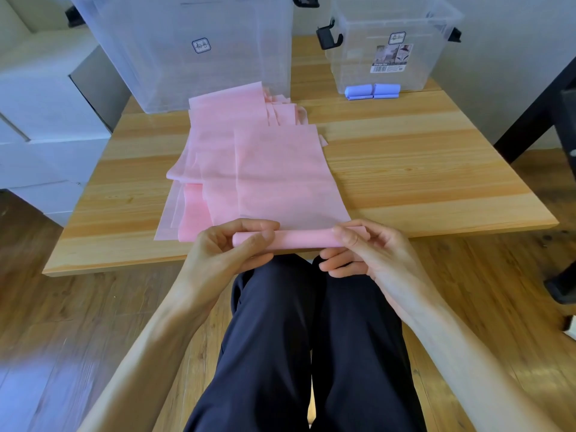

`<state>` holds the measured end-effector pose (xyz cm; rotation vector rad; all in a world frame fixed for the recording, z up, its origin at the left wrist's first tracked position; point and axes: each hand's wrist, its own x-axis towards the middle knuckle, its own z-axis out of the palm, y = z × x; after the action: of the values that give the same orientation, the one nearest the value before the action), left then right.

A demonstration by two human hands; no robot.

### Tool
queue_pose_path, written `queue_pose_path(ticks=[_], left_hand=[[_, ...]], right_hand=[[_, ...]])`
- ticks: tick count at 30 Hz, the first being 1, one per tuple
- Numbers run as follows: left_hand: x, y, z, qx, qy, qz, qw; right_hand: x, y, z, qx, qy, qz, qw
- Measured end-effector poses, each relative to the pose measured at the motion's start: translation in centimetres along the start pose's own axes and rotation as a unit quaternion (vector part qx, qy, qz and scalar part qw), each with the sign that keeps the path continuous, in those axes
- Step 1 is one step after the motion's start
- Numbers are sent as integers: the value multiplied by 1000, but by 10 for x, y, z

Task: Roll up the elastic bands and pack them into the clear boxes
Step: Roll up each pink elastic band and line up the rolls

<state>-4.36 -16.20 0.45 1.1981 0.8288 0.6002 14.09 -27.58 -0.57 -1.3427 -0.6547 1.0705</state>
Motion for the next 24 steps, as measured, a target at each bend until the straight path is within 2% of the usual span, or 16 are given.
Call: queue_pose_path(ticks=[4,9,14,19,24], left_hand=[[1,0,1,8,24,-2,1000],[3,3,1,-1,-5,-15,1000],[6,4,3,7,22,-14,1000],[8,6,4,-5,-8,-6,1000],[11,5,4,-9,15,6,1000]], right_hand=[[0,0,1,6,-9,-12,1000],[3,-3,3,10,11,-4,1000],[5,-4,3,19,8,-7,1000],[9,-7,6,17,30,-2,999],[9,-11,5,11,-5,-7,1000]])
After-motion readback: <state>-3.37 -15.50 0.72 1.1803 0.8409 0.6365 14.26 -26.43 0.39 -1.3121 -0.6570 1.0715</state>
